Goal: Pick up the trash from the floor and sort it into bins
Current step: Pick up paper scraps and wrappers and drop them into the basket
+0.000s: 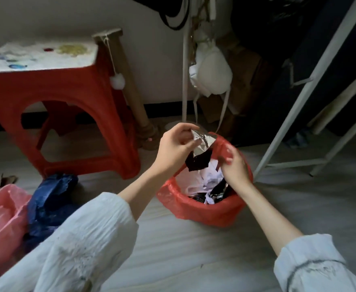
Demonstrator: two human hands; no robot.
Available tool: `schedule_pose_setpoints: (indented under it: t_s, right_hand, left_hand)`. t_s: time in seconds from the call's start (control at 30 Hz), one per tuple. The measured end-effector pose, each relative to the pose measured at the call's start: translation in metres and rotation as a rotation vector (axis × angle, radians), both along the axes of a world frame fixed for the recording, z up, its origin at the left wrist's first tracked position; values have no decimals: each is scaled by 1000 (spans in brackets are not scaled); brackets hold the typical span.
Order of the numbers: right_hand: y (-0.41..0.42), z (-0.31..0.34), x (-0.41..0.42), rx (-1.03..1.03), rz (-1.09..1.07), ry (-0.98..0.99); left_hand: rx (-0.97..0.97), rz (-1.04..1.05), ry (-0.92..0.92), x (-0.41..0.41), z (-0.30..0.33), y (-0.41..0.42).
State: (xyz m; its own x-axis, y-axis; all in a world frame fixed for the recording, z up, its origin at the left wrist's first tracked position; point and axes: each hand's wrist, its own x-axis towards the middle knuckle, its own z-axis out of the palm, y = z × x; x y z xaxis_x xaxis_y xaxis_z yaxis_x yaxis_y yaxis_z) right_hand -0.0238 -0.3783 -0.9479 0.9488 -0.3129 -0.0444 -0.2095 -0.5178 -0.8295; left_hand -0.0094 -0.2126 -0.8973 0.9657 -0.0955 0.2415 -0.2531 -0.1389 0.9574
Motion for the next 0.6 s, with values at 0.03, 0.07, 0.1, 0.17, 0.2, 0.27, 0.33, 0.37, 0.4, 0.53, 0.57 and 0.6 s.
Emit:
schedule_pose_setpoints:
  t_s: [0.03, 0.07, 0.1, 0.17, 0.2, 0.27, 0.33, 0.37, 0.4, 0.53, 0.57, 0.6]
  right_hand:
    - [-3, -2, 0, -15, 11, 6]
    - [-4, -5, -1, 2, 35, 25]
    - [-4, -11, 0, 25, 78, 28]
    - [-1, -20, -1, 64, 116, 70]
    - [1, -22, -3, 71, 120, 103]
    - [4, -28, -5, 47, 131, 151]
    - [4, -33, -8, -10, 145, 178]
    - [5, -34, -9, -32, 151, 177]
    - [6, -34, -11, -53, 153, 185]
    - [14, -27, -23, -131, 213, 152]
    - [18, -24, -25, -143, 226, 137]
    - [24, -19, -28, -150, 237, 124]
  left_hand:
    - [-35, 6, 20, 2, -2, -4]
    - [-57, 16, 38, 4, -8, -7]
    - [-68, 39, 65, 5, -17, -8]
    - [-62, 95, 150, 5, -39, -8]
    - [-20, 110, 189, 4, -52, -8]
    - [208, 88, 249, 1, -77, -5]
    - [494, 23, 296, -4, -92, -2]
    - [595, 2, 299, -7, -95, 0]
    - [669, -13, 286, -7, -96, 3]
    - [805, -54, 159, -10, -77, 12]
    - [811, -59, 140, -11, -69, 16]
    - [819, -66, 127, -13, -62, 23]
